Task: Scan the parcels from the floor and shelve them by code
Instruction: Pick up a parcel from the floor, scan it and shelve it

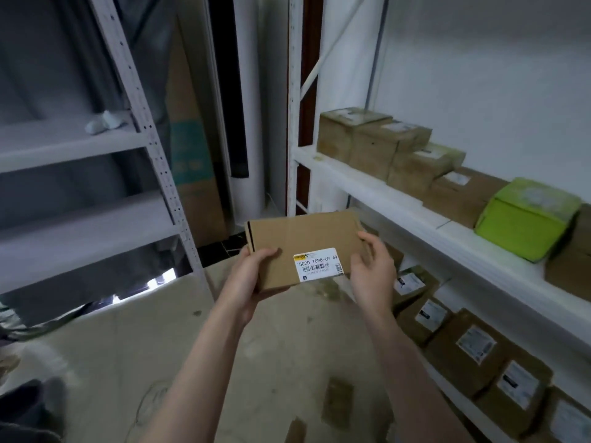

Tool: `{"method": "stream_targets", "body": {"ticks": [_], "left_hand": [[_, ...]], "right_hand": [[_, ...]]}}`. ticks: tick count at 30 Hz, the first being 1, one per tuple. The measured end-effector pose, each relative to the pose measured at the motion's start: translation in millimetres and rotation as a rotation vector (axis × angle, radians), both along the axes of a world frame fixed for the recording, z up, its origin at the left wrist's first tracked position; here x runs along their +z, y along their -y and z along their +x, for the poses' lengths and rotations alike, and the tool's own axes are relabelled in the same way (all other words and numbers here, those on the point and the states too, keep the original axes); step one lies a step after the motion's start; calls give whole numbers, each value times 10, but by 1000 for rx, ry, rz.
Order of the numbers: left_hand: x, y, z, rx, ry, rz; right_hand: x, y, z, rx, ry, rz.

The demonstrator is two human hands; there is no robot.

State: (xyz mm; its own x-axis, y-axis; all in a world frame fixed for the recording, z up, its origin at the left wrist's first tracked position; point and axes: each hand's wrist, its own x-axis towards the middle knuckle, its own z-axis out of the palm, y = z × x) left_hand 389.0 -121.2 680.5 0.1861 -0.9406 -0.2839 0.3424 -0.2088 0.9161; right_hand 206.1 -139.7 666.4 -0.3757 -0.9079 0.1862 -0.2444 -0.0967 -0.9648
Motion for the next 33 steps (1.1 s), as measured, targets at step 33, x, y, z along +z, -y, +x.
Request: {"method": "stream_targets", "body": {"ticks": [33], "left_hand": [[4372, 4066, -943, -68, 0, -884]], "right_hand": [[4321, 2786, -1072, -509, -1498, -544]]}}
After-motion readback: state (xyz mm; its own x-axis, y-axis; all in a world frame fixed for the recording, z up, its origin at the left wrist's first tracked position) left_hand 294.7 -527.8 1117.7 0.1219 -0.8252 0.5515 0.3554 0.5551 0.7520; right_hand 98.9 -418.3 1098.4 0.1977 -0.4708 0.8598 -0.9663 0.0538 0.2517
